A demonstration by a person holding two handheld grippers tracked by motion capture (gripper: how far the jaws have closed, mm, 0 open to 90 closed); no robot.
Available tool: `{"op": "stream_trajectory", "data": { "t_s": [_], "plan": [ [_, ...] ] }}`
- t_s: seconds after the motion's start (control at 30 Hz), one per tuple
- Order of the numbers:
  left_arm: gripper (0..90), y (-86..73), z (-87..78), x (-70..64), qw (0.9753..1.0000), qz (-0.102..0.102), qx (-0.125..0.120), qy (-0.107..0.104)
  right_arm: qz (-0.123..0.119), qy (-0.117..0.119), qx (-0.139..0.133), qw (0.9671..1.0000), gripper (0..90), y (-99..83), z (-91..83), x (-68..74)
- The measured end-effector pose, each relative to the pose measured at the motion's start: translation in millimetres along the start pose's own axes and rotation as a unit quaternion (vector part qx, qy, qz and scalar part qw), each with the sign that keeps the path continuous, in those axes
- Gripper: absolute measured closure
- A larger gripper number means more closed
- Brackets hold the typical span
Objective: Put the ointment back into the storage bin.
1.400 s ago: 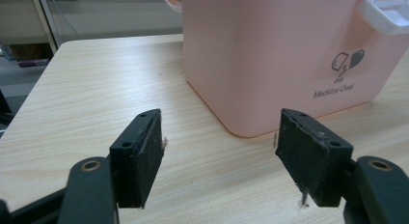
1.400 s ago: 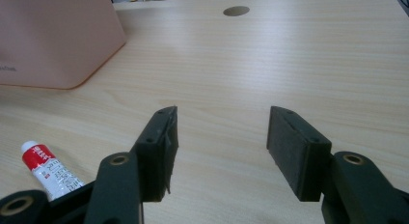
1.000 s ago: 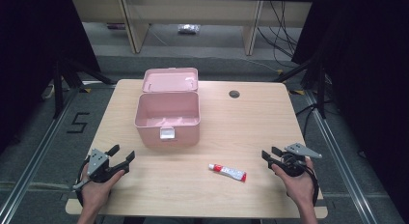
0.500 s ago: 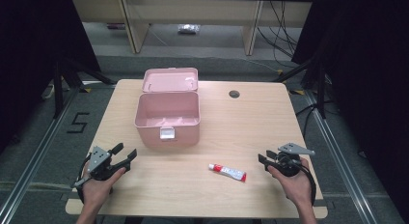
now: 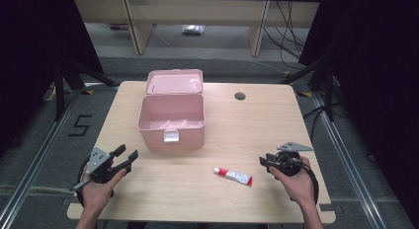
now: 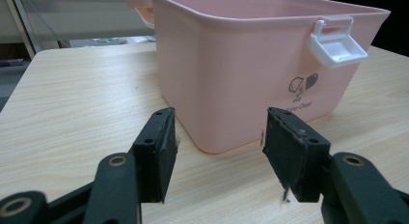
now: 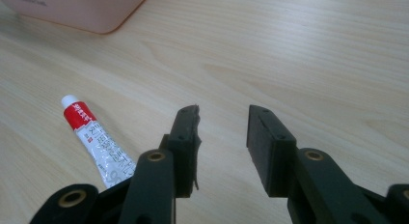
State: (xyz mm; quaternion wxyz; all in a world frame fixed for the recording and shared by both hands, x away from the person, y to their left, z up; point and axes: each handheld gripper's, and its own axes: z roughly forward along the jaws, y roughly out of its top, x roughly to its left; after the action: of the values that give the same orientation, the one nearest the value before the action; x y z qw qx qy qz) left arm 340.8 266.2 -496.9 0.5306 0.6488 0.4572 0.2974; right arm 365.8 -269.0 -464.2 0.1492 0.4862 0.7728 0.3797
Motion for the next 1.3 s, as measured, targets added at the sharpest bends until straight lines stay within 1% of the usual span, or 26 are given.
{"op": "stream_trajectory", "data": {
  "t_s": [0.03,0.13,0.2,0.23,0.3,0.37,0.4,0.43,0.5,0.53,0.6,0.63,0.67,0.7,0.73,0.8,0.83,0.9,0.93,1.03,1.07,1.13,1.17,1.2,1.27,1.3],
  "plan": [
    [44.3,0.7,-0.9,-1.1,1.0000,0.003,-0.003,-0.003,-0.012,0.009,0.002,0.9999,65.0,2.5,3.0,1.4],
    [44.2,1.9,-3.1,-3.6,1.0000,0.009,0.000,-0.002,-0.023,0.020,0.015,0.9994,64.7,7.6,5.8,3.7],
    [44.2,1.8,-2.7,-4.1,0.9999,0.009,-0.005,-0.005,-0.023,0.013,0.026,0.9993,64.6,8.9,5.4,4.8],
    [44.2,1.9,-3.0,-4.6,0.9999,0.010,-0.005,-0.006,-0.040,0.016,0.019,0.9989,64.5,10.9,7.2,3.0],
    [44.0,2.0,-3.1,-5.2,0.9999,0.010,-0.003,-0.007,-0.029,0.016,0.032,0.9990,64.1,13.7,7.4,5.6],
    [43.7,2.5,-3.2,-5.3,0.9999,0.012,0.000,-0.008,-0.046,0.018,0.038,0.9981,63.4,17.4,11.0,6.1],
    [43.7,3.0,-3.7,-5.4,0.9999,0.014,0.003,-0.006,-0.046,0.018,0.038,0.9981,63.4,17.4,11.0,6.1],
    [43.5,4.5,-4.3,-5.8,0.9998,0.017,0.004,-0.008,-0.067,0.024,0.043,0.9966,63.0,19.5,13.8,5.3],
    [43.3,5.4,-4.4,-6.0,0.9998,0.020,0.003,-0.009,-0.069,0.027,0.046,0.9962,62.5,21.4,16.0,8.6],
    [43.2,6.1,-4.3,-6.1,0.9997,0.022,0.001,-0.011,-0.057,0.031,0.057,0.9962,62.4,22.8,15.4,11.8],
    [42.8,7.7,-4.8,-7.7,0.9996,0.024,0.003,-0.015,-0.064,0.036,0.077,0.9943,61.9,25.8,15.3,12.7],
    [42.6,8.1,-5.0,-8.1,0.9995,0.028,0.007,-0.014,-0.084,0.038,0.077,0.9928,61.8,26.7,17.4,10.6],
    [42.5,8.1,-5.0,-8.1,0.9995,0.028,0.007,-0.014,-0.084,0.038,0.077,0.9928,61.8,26.7,17.4,10.6],
    [42.3,8.1,-4.2,-9.3,0.9993,0.031,0.008,-0.019,-0.078,0.041,0.094,0.9917,61.5,28.0,17.6,13.4],
    [42.2,8.1,-4.2,-9.3,0.9993,0.031,0.008,-0.019,-0.078,0.041,0.094,0.9917,61.5,28.0,17.6,13.4],
    [42.0,8.0,-3.4,-10.5,0.9991,0.034,0.011,-0.020,-0.092,0.041,0.108,0.9890,60.7,30.2,19.8,12.6],
    [41.9,7.7,-2.1,-11.2,0.9990,0.037,0.011,-0.021,-0.087,0.045,0.108,0.9893,60.4,30.1,21.1,14.1],
    [41.8,7.7,-1.8,-11.4,0.9989,0.039,0.013,-0.022,-0.095,0.044,0.113,0.9881,60.0,30.8,21.1,14.0],
    [41.7,7.0,-0.5,-11.7,0.9988,0.040,0.012,-0.025,-0.105,0.047,0.130,0.9848,59.2,32.4,20.6,14.7],
    [41.6,6.4,-0.1,-12.3,0.9987,0.042,0.018,-0.023,-0.111,0.046,0.142,0.9826,58.0,33.2,21.7,17.7],
    [41.5,5.3,1.1,-12.8,0.9986,0.044,0.018,-0.024,-0.124,0.050,0.156,0.9787,57.0,34.4,22.1,18.9],
    [41.5,4.9,1.1,-13.1,0.9985,0.046,0.020,-0.024,-0.116,0.044,0.164,0.9786,56.6,34.6,22.4,21.3],
    [41.2,3.9,1.8,-13.5,0.9984,0.047,0.020,-0.024,-0.127,0.052,0.171,0.9755,56.0,35.9,23.3,24.1],
    [41.2,3.9,1.8,-13.5,0.9984,0.047,0.020,-0.024,-0.127,0.052,0.171,0.9755,56.0,35.9,23.3,24.1],
    [41.1,2.4,2.3,-13.6,0.9984,0.047,0.021,-0.023,-0.147,0.060,0.185,0.9698,55.6,38.0,23.4,25.8],
    [41.0,2.0,2.0,-13.8,0.9984,0.047,0.024,-0.022,-0.178,0.075,0.189,0.9629,54.5,40.5,25.7,28.2]
  ]
}}
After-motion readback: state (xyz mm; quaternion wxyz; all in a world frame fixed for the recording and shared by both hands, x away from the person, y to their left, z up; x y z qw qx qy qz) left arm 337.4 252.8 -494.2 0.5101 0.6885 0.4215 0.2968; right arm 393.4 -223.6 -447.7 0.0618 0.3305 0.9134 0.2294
